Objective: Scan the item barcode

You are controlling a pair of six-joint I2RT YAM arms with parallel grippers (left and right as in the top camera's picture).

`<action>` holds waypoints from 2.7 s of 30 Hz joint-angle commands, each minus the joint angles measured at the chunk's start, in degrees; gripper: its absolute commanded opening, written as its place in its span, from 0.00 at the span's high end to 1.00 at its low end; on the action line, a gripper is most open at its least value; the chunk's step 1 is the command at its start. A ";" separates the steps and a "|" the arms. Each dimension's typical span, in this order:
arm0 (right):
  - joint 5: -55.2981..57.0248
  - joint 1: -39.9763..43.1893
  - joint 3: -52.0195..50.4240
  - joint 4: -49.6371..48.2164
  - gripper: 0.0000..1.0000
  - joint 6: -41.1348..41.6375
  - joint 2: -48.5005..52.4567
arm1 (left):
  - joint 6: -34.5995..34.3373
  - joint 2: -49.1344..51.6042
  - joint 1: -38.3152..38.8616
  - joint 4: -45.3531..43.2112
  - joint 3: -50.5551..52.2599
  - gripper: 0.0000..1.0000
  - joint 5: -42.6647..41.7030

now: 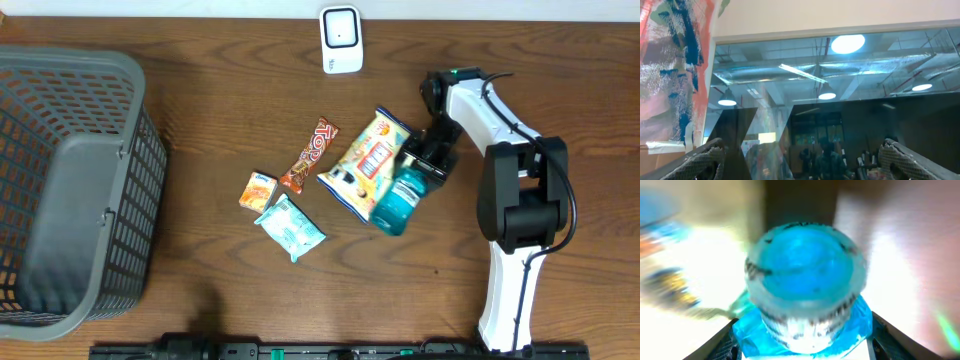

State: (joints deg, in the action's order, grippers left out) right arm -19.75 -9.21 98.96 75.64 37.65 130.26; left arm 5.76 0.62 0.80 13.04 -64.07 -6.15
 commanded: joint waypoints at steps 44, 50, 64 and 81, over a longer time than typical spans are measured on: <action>-0.22 -9.07 18.27 16.83 0.01 -36.04 -12.17 | -0.72 -0.44 -0.26 0.09 0.11 0.02 -0.92; 11.58 -13.05 17.38 21.68 0.01 -25.66 -21.33 | -0.74 -0.44 -0.26 -0.31 0.11 0.02 -0.94; 33.77 -35.21 -14.25 -8.41 0.01 -13.29 -30.84 | -1.16 -0.44 -0.26 -0.50 0.04 0.02 -0.96; 38.29 -35.91 -29.75 -24.35 0.01 -9.40 -30.29 | -3.52 -0.44 -0.26 -0.50 0.04 0.02 -0.94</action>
State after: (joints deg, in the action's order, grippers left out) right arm 17.50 -45.43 72.66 53.67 26.96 100.60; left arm 2.79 0.62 0.80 12.95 -64.07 -6.17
